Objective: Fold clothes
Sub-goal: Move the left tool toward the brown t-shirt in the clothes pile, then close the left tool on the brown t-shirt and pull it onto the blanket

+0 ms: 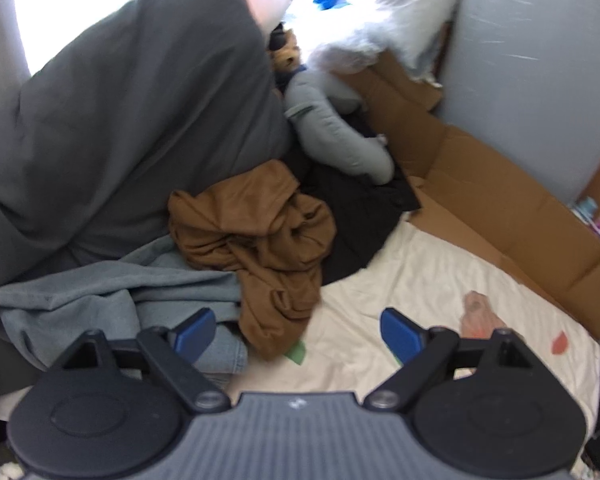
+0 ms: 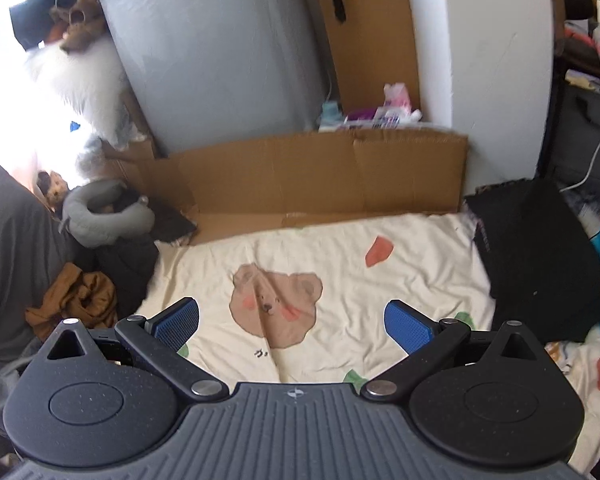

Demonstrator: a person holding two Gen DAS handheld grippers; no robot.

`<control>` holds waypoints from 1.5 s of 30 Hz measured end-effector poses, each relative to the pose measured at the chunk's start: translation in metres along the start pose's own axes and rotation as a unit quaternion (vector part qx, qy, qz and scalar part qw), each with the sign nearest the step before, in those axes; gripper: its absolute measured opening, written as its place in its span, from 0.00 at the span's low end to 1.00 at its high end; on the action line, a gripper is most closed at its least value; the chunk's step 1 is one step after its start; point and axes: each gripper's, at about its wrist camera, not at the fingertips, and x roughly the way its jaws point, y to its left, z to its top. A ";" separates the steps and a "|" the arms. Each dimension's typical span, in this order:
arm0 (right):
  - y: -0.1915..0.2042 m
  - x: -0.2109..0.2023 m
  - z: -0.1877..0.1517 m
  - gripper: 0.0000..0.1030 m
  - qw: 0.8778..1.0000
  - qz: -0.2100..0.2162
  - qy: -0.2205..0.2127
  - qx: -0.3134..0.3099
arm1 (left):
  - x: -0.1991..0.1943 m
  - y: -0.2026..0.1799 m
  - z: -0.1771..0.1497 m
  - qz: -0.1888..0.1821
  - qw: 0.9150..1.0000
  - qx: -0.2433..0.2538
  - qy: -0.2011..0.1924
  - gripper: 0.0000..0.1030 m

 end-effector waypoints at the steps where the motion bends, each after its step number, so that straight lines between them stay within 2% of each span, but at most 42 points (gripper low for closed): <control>1: 0.001 0.009 -0.002 0.99 1.000 0.002 0.004 0.001 | 0.009 0.004 0.000 0.004 1.000 -0.002 0.001 0.88; 11: 0.010 0.102 -0.030 0.99 0.998 0.023 0.050 0.010 | 0.097 0.023 -0.014 0.024 1.000 -0.015 0.013 0.87; 16: 0.019 0.139 -0.049 0.99 0.998 0.008 0.064 -0.004 | 0.147 0.032 -0.028 0.019 0.999 -0.020 0.025 0.87; 21: 0.028 0.174 -0.078 0.99 0.995 0.032 0.096 -0.006 | 0.184 0.037 -0.042 0.022 0.999 -0.027 0.028 0.86; 24: 0.035 0.183 -0.091 0.99 0.995 0.031 0.094 -0.023 | 0.200 0.040 -0.049 0.034 0.999 -0.026 0.028 0.80; 32: 0.041 0.195 -0.113 0.99 0.991 0.045 0.119 -0.031 | 0.229 0.048 -0.056 0.032 0.999 -0.033 0.025 0.79; 35: 0.042 0.198 -0.117 0.98 0.989 0.062 0.128 -0.037 | 0.237 0.049 -0.055 0.039 0.999 -0.032 0.020 0.78; 36: 0.042 0.199 -0.118 0.97 0.988 0.068 0.130 -0.038 | 0.240 0.049 -0.055 0.042 0.998 -0.033 0.021 0.76; 37: 0.043 0.200 -0.119 0.91 0.988 0.071 0.133 -0.038 | 0.241 0.050 -0.055 0.041 0.998 -0.038 0.022 0.76; 41: 0.046 0.205 -0.118 0.84 0.985 0.091 0.142 -0.028 | 0.242 0.051 -0.057 0.024 0.998 -0.061 0.025 0.59; 43: 0.048 0.205 -0.116 0.84 0.985 0.097 0.141 -0.024 | 0.242 0.052 -0.060 0.004 0.997 -0.068 0.031 0.42; 44: 0.049 0.205 -0.115 0.84 0.985 0.098 0.140 -0.026 | 0.242 0.052 -0.061 -0.004 0.997 -0.070 0.033 0.31; 45: 0.050 0.205 -0.115 0.84 0.985 0.099 0.139 -0.027 | 0.242 0.050 -0.063 -0.007 0.997 -0.066 0.032 0.27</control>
